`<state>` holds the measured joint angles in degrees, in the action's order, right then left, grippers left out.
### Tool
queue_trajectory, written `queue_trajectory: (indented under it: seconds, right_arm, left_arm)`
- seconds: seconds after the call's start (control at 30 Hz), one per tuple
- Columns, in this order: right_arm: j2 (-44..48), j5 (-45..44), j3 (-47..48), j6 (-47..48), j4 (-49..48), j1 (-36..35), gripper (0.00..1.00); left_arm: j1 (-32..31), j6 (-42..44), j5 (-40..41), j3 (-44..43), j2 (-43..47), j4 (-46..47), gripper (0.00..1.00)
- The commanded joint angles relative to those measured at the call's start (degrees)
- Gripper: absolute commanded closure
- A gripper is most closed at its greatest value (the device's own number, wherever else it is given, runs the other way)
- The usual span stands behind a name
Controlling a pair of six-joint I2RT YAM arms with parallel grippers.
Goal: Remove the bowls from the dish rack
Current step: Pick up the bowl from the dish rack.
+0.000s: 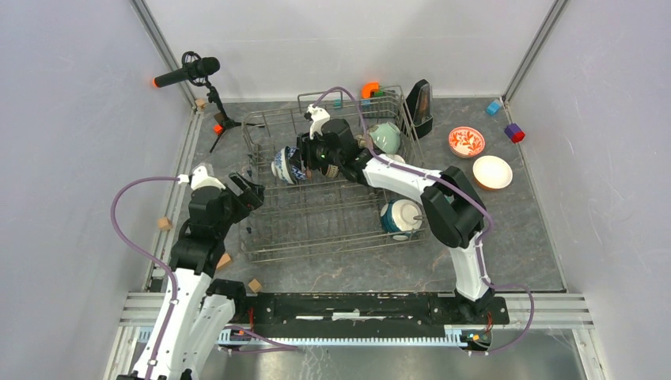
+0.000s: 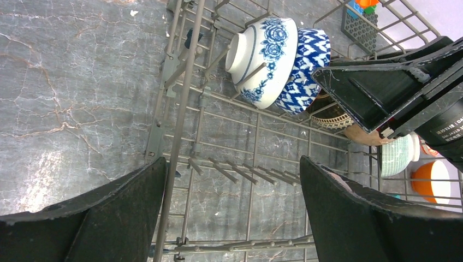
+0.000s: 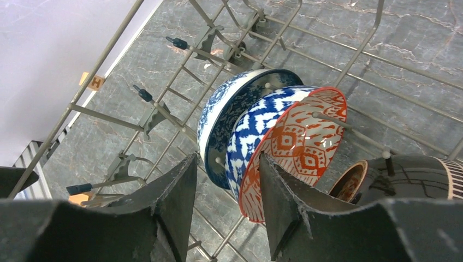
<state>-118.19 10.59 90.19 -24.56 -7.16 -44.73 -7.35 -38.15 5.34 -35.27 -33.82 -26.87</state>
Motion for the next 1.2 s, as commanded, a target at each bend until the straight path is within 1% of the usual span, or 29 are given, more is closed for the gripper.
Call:
queue_trajectory:
  seconds: [0.0, 0.1, 0.17, 0.4, 0.5, 0.77, 0.87, 0.9, 1.03, 1.17]
  right_arm:
    - [-0.5, 2.1, -0.1, -2.1, -4.8, 0.1, 0.51]
    - [-0.9, 3.1, -0.2, -3.4, -5.5, 0.2, 0.56]
    - [-1.3, 3.9, -0.1, -4.4, -5.8, 0.2, 0.57]
    - [-3.1, 4.5, 0.1, -6.8, -4.9, 0.7, 0.58]
    - [-3.9, 4.7, 0.7, -7.7, -4.1, 0.9, 0.59]
    - [-2.8, 7.7, -3.0, -11.6, -10.3, 1.6, 0.83]
    - [-2.2, 8.5, -3.5, -12.2, -11.9, 1.4, 0.97]
    - [-2.1, 8.8, -3.7, -12.4, -12.5, 1.5, 1.0]
    - [-1.4, 10.4, -4.6, -13.8, -14.8, 1.7, 1.0]
    - [0.0, 12.4, -6.7, -16.8, -18.8, 2.3, 1.0]
  left_arm:
    - [0.0, -2.2, -1.1, -0.1, 0.0, 2.2, 0.05]
    - [0.0, -2.1, -1.0, 0.0, 0.1, 2.2, 0.04]
    - [0.0, -2.2, -0.8, 0.0, 0.2, 2.1, 0.05]
    - [0.0, -2.3, -0.7, 0.2, 0.6, 2.0, 0.05]
    - [0.0, -2.3, -0.6, 0.2, 0.6, 2.1, 0.05]
    - [0.0, -2.4, 0.1, 0.3, 0.7, 2.0, 0.05]
    - [0.0, -2.9, 1.5, 0.3, 0.0, 1.5, 0.06]
    - [0.0, -3.1, 2.5, 0.3, 0.0, 1.2, 0.06]
    - [0.0, -3.8, 7.4, 0.0, 0.0, -0.8, 0.07]
    - [0.0, -3.9, 10.2, 0.0, 0.2, -1.9, 0.08]
